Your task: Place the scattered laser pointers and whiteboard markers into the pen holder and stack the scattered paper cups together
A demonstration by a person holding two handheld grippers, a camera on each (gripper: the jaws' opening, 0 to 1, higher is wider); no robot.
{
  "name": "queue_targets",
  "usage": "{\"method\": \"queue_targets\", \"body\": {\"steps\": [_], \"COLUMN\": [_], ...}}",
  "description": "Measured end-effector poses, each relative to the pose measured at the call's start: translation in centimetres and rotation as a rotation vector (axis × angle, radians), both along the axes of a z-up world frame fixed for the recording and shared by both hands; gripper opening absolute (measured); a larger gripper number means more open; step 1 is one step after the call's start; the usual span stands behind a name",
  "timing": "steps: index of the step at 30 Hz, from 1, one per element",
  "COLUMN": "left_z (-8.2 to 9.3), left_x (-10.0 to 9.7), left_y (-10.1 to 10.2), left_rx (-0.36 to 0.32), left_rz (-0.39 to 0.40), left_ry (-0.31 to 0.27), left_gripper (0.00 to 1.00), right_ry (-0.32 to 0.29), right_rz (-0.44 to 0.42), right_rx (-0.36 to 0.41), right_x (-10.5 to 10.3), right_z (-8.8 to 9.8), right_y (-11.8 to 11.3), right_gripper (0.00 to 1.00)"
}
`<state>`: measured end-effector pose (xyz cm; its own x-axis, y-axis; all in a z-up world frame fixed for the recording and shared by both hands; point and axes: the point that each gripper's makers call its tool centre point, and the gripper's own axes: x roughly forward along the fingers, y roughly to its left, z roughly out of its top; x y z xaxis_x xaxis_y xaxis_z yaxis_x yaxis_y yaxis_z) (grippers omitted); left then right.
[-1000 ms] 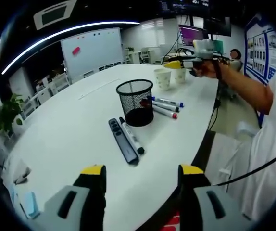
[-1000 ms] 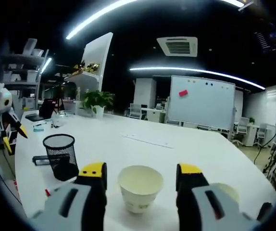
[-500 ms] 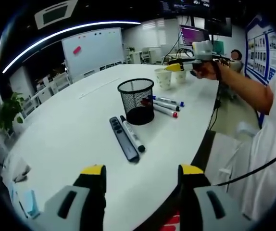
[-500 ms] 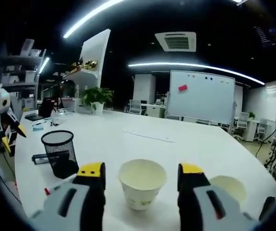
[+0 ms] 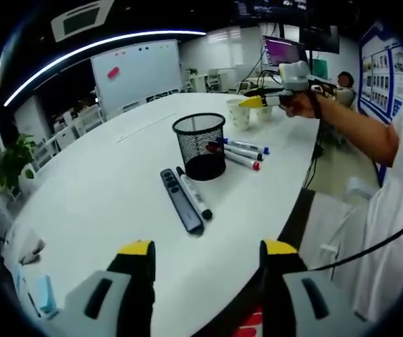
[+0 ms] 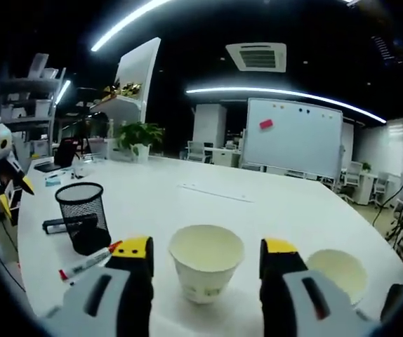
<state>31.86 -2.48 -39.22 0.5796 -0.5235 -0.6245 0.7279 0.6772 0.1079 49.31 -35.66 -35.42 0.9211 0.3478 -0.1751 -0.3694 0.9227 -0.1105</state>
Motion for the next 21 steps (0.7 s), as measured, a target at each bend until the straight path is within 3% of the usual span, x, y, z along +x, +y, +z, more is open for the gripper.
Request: {"method": "queue_targets", "body": {"steps": [21], "left_z": [0.0], "left_x": [0.1], "left_y": [-0.4], "left_rx": [0.000], "left_rz": [-0.002], "left_ry": [-0.002], "left_gripper": [0.60], "right_ry": [0.026], "right_rz": [0.007], "right_rx": [0.015], "right_x": [0.2], "right_z": [-1.0], "right_y": [0.0], "right_gripper": [0.56]}}
